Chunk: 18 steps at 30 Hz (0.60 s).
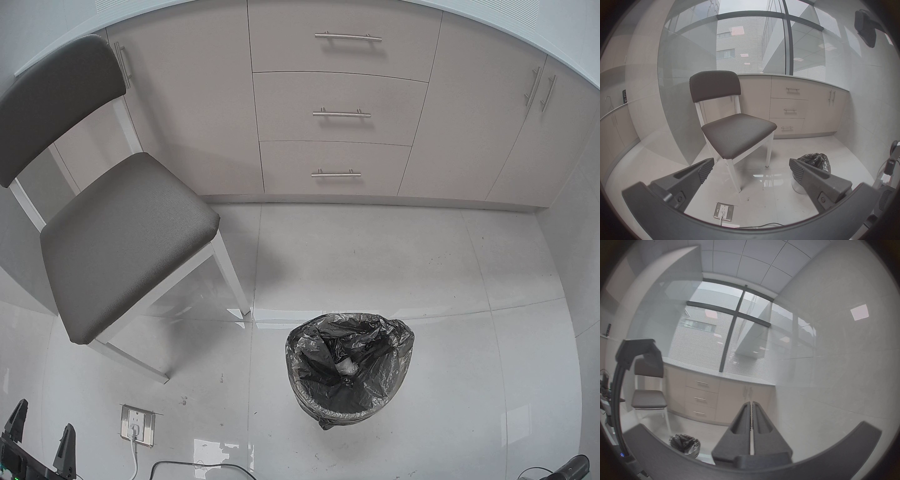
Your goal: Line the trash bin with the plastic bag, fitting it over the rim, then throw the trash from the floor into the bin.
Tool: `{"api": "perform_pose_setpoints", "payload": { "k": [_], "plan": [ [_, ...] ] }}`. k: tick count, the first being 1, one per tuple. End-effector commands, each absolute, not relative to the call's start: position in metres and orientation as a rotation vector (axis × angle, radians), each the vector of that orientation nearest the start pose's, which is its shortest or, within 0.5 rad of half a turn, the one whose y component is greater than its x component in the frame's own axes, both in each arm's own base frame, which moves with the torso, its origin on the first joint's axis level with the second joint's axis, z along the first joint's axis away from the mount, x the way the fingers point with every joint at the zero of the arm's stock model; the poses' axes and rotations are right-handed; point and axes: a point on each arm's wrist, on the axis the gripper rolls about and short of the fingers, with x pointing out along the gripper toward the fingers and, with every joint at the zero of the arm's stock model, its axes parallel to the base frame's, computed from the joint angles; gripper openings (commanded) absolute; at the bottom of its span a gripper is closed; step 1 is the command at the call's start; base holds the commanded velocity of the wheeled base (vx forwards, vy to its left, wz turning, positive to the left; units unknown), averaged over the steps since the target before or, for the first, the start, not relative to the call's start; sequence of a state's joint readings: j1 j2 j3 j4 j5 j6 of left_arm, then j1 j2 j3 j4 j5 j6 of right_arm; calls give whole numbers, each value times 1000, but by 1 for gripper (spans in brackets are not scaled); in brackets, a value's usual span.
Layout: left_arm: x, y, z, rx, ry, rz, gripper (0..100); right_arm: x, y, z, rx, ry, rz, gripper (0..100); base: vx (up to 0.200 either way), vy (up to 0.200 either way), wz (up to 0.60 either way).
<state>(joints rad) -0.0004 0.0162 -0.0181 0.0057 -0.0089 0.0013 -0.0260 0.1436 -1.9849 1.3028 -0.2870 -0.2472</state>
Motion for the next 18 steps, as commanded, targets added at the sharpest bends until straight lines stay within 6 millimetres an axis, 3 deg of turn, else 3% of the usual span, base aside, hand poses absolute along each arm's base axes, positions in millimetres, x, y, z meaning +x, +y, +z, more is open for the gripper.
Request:
{"api": "perform_pose_setpoints", "payload": {
  "k": [1,2,3,4,5,6,7,8,10,12,13,14,18],
  "plan": [
    [-23,0,75,2,6,-9,100,-309,-4,203,-162,-411,-149,0,0,0,0],
    [-23,0,75,2,6,-11,100,-272,-2,201,-161,-241,-66,0,0,0,0],
    [-23,0,75,2,6,-9,100,-254,-2,199,-137,-164,-48,0,0,0,0],
    [-23,0,75,2,6,-9,100,-254,-2,199,-137,-164,-48,0,0,0,0],
    [-23,0,75,2,6,-9,100,-206,-1,192,-61,-21,-31,0,0,0,0],
    [-23,0,75,2,6,-11,100,-178,-1,188,-23,10,-31,0,0,0,0],
    [-23,0,75,2,6,-9,100,-170,-1,187,-13,17,-31,0,0,0,0],
    [-23,0,75,2,6,-9,100,-129,-1,175,41,25,-33,0,0,0,0],
    [-23,0,75,2,6,-11,100,-72,-1,147,101,-39,-41,0,0,0,0],
    [-23,0,75,2,6,-9,100,-46,-1,125,104,-106,-39,0,0,0,0],
    [-23,0,75,2,6,-9,100,-42,-1,121,102,-117,-36,0,0,0,0],
    [-23,0,75,2,6,-9,100,-28,-1,98,98,-146,-30,0,0,0,0],
    [-23,0,75,2,6,-9,100,-23,-1,81,85,-48,-43,0,0,0,0]
  ]
}}
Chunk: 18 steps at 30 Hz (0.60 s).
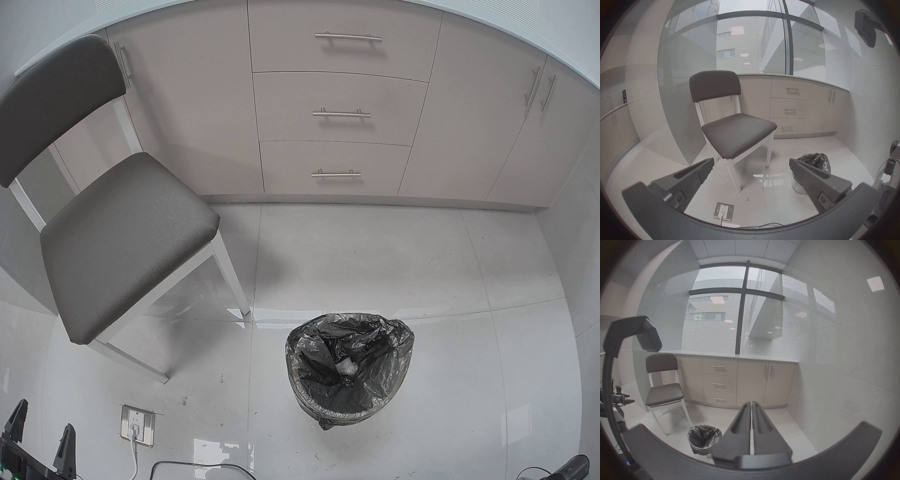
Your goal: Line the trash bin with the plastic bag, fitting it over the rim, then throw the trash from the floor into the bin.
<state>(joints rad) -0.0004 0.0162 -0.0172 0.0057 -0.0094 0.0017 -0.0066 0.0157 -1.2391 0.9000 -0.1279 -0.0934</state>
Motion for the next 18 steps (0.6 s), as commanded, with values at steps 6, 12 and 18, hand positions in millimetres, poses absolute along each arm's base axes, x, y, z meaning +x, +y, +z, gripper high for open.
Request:
{"api": "perform_pose_setpoints", "payload": {
  "k": [6,12,18],
  "plan": [
    [-23,0,75,2,6,-11,100,-23,-1,80,27,-39,-42,0,0,0,0],
    [-23,0,75,2,6,-11,100,-23,0,77,-21,-11,-5,0,0,0,0],
    [-23,0,75,2,6,-9,100,-23,0,76,5,-3,0,0,0,0,0]
  ]
}}
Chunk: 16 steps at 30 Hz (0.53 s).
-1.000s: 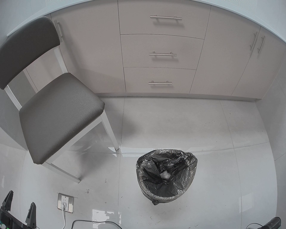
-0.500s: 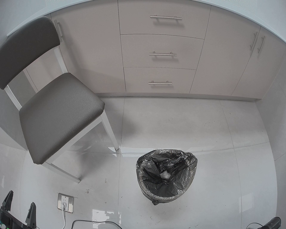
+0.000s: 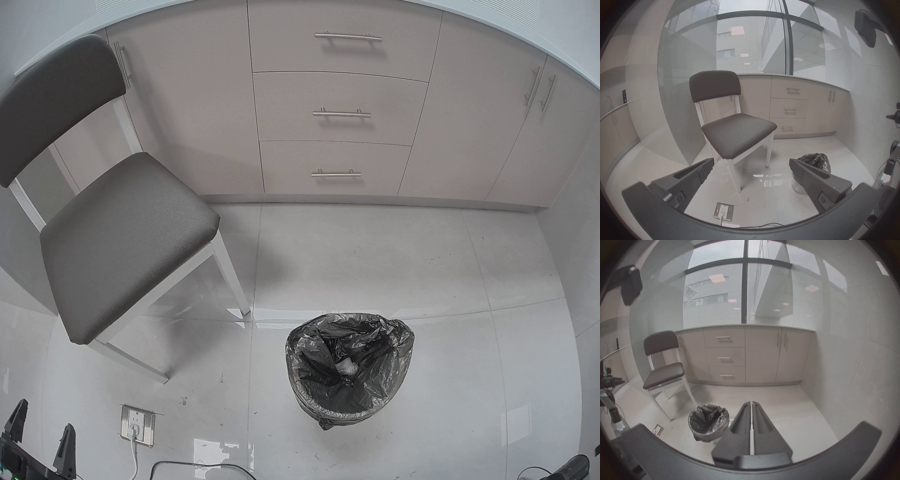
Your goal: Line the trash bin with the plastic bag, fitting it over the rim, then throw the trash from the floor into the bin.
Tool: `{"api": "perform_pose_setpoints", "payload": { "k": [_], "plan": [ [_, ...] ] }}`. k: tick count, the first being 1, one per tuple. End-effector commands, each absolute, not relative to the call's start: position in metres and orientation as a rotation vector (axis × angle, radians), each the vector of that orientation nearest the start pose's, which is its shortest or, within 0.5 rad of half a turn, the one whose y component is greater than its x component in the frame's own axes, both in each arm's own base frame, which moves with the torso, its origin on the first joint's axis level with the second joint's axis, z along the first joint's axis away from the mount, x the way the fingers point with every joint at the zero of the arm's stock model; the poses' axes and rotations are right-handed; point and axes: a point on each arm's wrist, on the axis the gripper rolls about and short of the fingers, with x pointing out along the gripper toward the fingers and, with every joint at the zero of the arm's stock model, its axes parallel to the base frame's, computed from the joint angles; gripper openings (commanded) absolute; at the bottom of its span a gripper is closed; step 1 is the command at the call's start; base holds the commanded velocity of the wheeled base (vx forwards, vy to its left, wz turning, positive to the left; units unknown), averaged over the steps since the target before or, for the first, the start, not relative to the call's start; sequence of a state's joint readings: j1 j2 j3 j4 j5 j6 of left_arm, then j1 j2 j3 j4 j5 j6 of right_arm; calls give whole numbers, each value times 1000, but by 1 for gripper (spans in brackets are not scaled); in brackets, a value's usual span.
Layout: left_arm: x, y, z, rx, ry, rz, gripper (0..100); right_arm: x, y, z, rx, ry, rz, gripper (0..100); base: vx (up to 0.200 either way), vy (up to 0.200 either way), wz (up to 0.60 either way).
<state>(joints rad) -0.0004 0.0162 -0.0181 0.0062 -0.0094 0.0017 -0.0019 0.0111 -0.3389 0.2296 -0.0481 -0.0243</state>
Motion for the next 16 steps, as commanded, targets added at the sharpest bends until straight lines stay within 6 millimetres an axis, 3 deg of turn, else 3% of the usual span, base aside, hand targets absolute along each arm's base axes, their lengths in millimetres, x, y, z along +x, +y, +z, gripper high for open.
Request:
{"api": "perform_pose_setpoints", "payload": {
  "k": [1,16],
  "plan": [
    [-23,0,75,2,6,-9,100,-23,0,76,5,-3,0,0,0,0,0],
    [-23,0,75,2,6,-9,100,-22,0,76,0,8,-14,0,0,0,0]
  ]
}}
